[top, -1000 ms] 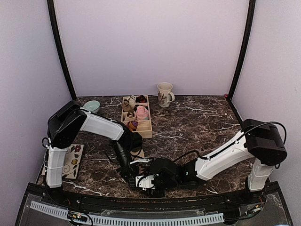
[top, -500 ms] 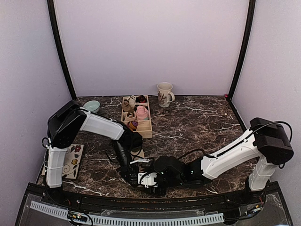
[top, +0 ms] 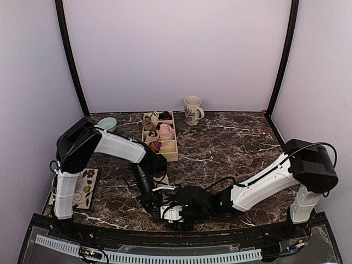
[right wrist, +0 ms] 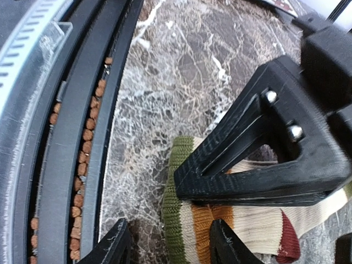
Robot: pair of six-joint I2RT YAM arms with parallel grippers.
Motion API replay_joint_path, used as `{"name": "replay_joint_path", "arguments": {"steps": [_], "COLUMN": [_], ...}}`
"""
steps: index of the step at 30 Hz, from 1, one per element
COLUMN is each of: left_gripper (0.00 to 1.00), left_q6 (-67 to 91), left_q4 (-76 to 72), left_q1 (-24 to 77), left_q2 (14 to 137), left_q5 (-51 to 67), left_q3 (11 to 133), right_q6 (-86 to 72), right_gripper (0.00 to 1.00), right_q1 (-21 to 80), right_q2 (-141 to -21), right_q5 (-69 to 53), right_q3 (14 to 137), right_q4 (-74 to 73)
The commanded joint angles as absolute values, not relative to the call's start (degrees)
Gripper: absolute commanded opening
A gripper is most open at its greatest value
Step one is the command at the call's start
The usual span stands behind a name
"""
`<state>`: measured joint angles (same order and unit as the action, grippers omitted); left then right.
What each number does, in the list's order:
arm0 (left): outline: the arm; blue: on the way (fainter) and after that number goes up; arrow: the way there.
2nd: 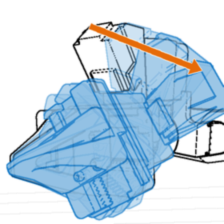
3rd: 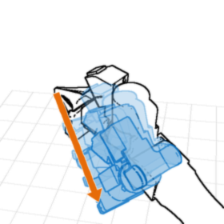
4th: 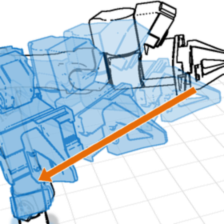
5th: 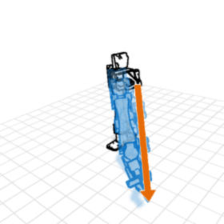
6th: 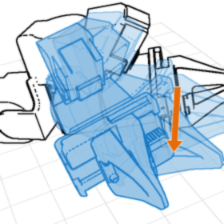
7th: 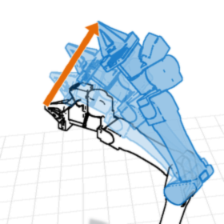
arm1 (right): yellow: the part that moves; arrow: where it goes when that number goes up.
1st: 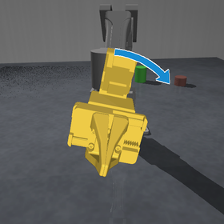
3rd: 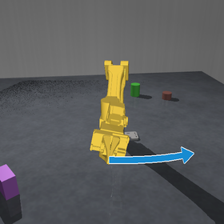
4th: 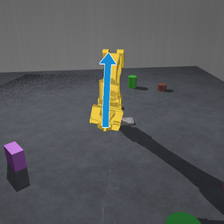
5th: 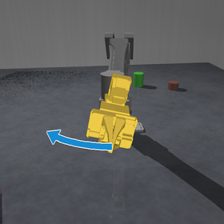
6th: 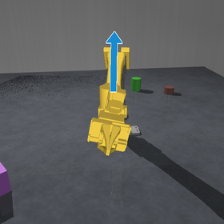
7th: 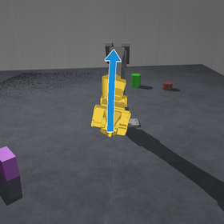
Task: Roll the socks
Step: Pick up the sock from the center of the board.
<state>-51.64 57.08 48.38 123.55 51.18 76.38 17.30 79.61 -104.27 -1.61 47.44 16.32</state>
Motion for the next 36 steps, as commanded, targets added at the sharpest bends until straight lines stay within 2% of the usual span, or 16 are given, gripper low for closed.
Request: {"name": "replay_joint_path", "arguments": {"steps": [1, 5, 9, 15, 18, 21, 23, 30, 36], "left_gripper": [0.16, 0.16, 0.16, 0.19, 0.26, 0.37, 0.40, 0.42, 0.42], "left_q6": [-51.5, -51.4, -51.3, -50.6, -48.5, -45.6, -43.4, -37.9, -33.8], "left_q4": [54.7, 54.8, 54.9, 54.3, 53.1, 51.4, 49.9, 46.5, 38.1], "left_q1": [47.7, 47.7, 47.7, 47.6, 47.1, 46.6, 46.2, 43.6, 38.6], "left_q2": [126.5, 126.6, 126.6, 126.5, 126.3, 125.0, 122.9, 114.1, 102.1], "left_q5": [38.3, 38.3, 38.3, 37.5, 35.8, 32.7, 30.3, 25.1, 17.7], "left_q3": [75.3, 75.5, 75.7, 75.8, 75.8, 75.3, 74.8, 72.8, 64.8], "right_q6": [17.6, 16.5, 15.1, 13.2, 11.3, 9.5, 8.4, 1.0, -3.4], "right_gripper": [0.48, 0.47, 0.42, 0.14, 0.08, 0.05, 0.04, 0.03, 0.03], "right_q1": [80.2, 80.2, 80.2, 79.8, 79.5, 79.3, 79.2, 78.6, 78.0], "right_q2": [-106.8, -107.9, -109.2, -110.6, -110.9, -111.1, -111.2, -113.3, -112.8], "right_q5": [-1.1, -1.2, -1.4, -3.0, -4.2, -4.8, -5.4, -11.6, -11.9], "right_q3": [48.5, 48.2, 47.6, 47.4, 46.7, 45.6, 45.0, 42.6, 39.3], "right_q4": [17.8, 18.6, 18.9, 17.6, 17.7, 18.2, 18.3, 20.0, 20.9]}}
